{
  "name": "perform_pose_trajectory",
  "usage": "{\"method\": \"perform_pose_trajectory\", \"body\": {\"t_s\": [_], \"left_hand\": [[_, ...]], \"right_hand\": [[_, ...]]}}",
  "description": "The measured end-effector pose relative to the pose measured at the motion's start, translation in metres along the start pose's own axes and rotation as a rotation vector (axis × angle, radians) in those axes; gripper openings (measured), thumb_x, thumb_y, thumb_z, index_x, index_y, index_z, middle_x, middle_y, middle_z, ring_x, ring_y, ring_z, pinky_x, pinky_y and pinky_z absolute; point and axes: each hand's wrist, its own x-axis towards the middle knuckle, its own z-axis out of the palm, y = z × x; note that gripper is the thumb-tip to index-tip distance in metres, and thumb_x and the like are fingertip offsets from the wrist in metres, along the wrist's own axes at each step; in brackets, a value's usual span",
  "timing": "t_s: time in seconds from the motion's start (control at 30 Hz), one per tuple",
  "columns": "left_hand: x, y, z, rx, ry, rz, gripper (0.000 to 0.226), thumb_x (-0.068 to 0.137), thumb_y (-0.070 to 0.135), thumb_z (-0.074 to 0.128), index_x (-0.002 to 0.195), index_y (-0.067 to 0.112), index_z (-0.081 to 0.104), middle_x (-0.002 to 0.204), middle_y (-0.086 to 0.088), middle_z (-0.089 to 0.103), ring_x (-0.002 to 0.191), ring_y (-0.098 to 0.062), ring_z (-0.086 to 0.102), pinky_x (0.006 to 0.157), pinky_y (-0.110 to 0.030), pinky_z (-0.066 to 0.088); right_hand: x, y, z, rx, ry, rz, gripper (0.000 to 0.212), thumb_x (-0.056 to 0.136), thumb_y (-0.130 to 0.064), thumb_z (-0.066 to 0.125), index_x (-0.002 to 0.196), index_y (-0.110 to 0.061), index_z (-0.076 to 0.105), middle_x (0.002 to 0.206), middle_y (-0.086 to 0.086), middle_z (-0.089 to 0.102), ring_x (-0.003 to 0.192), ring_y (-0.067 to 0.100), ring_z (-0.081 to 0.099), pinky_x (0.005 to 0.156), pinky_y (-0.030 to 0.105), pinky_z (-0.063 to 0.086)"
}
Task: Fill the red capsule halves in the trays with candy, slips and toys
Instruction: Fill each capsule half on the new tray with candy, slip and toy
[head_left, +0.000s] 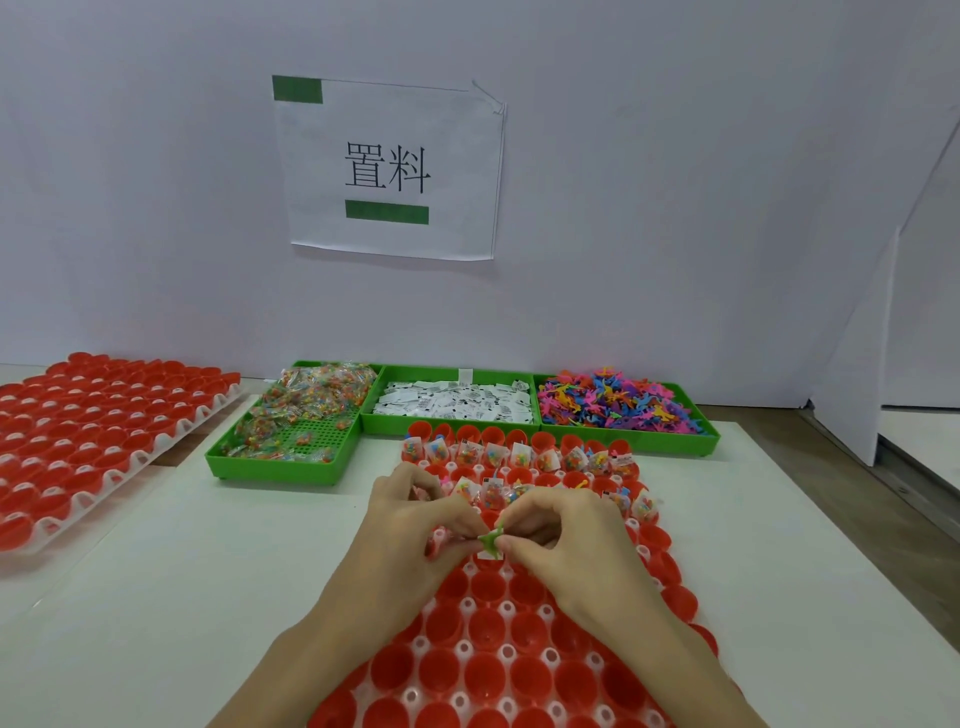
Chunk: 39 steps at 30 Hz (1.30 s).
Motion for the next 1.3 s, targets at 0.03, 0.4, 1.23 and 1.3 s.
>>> {"method": "perform_pose_trajectory", "body": {"t_s": [0.03, 0.4, 1.23, 1.3], "left_hand": [[0.001, 0.000, 0.000, 0.006, -0.010, -0.007, 0.021, 0.072, 0.025, 0.090, 0.083, 0.039, 0.078, 0.096, 0.021, 0.050, 0.104, -0.003, 0.047, 0.088, -0.013, 0.038], [0.006, -0.010, -0.003, 0.185, -0.091, 0.216, 0.003, 0.082, 0.034, 0.082, 0.083, 0.036, 0.079, 0.101, 0.025, 0.071, 0.101, -0.010, 0.051, 0.085, -0.026, 0.029], [0.009, -0.022, -0.026, 0.376, -0.065, 0.417, 0.028, 0.099, 0.045, 0.056, 0.102, 0.031, 0.079, 0.107, 0.018, 0.071, 0.101, -0.012, 0.063, 0.090, -0.028, 0.043], [0.010, -0.024, -0.030, 0.367, -0.008, 0.362, 0.029, 0.097, 0.045, 0.056, 0.098, 0.029, 0.080, 0.101, 0.018, 0.071, 0.097, -0.011, 0.064, 0.087, -0.029, 0.045]], "right_hand": [[0.000, 0.000, 0.001, -0.016, -0.001, -0.003, 0.016, 0.081, -0.014, 0.085, 0.077, -0.027, 0.077, 0.069, -0.013, 0.073, 0.072, -0.002, 0.070, 0.066, 0.009, 0.052], [0.002, 0.002, 0.003, -0.158, -0.062, -0.017, 0.010, 0.087, -0.020, 0.079, 0.085, -0.029, 0.082, 0.075, -0.015, 0.073, 0.078, -0.006, 0.066, 0.068, 0.006, 0.050], [0.004, 0.010, -0.039, 0.084, 0.090, -0.011, 0.020, 0.095, -0.017, 0.068, 0.089, -0.033, 0.078, 0.079, -0.017, 0.075, 0.078, 0.001, 0.069, 0.073, 0.012, 0.052], [0.002, 0.010, -0.040, 0.113, 0.096, -0.020, 0.020, 0.094, -0.016, 0.070, 0.089, -0.034, 0.077, 0.081, -0.018, 0.075, 0.080, 0.001, 0.069, 0.074, 0.013, 0.053]]}}
